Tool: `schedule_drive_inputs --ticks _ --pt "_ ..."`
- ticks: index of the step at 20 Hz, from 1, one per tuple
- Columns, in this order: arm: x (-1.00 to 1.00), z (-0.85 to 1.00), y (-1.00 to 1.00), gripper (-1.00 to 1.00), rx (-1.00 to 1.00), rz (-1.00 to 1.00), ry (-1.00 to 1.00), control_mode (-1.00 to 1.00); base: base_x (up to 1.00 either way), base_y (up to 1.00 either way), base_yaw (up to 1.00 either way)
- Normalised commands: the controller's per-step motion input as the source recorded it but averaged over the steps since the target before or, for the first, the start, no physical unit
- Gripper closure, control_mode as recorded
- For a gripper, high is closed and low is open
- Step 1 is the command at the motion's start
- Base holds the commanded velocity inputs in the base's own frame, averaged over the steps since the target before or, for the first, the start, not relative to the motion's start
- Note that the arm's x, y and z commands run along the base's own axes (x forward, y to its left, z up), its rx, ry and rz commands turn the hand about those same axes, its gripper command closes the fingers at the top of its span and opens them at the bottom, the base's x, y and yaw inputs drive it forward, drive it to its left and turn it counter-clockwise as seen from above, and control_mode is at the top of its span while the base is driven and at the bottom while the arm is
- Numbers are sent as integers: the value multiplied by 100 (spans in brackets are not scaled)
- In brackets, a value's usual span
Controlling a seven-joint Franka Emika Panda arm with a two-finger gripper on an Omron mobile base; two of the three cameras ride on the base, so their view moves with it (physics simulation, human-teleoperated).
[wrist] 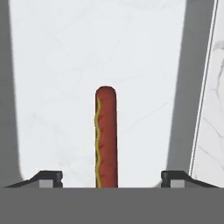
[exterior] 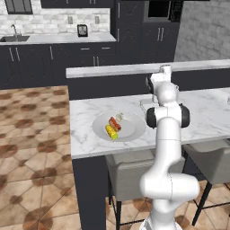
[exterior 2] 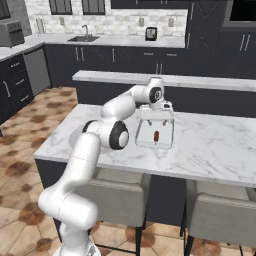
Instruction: Place one cooked food and one vegetable from the large plate to each tupperware container.
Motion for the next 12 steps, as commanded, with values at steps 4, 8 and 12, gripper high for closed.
schedule_drive_inputs --ticks 4,8,12 --pt "-87 1 31 -100 1 -4 2 -100 0 0 0" --pt "-100 0 75 -100 11 -8 12 -100 0 0 0" --pt "-73 -5 98 -100 1 -7 -25 -100 0 0 0"
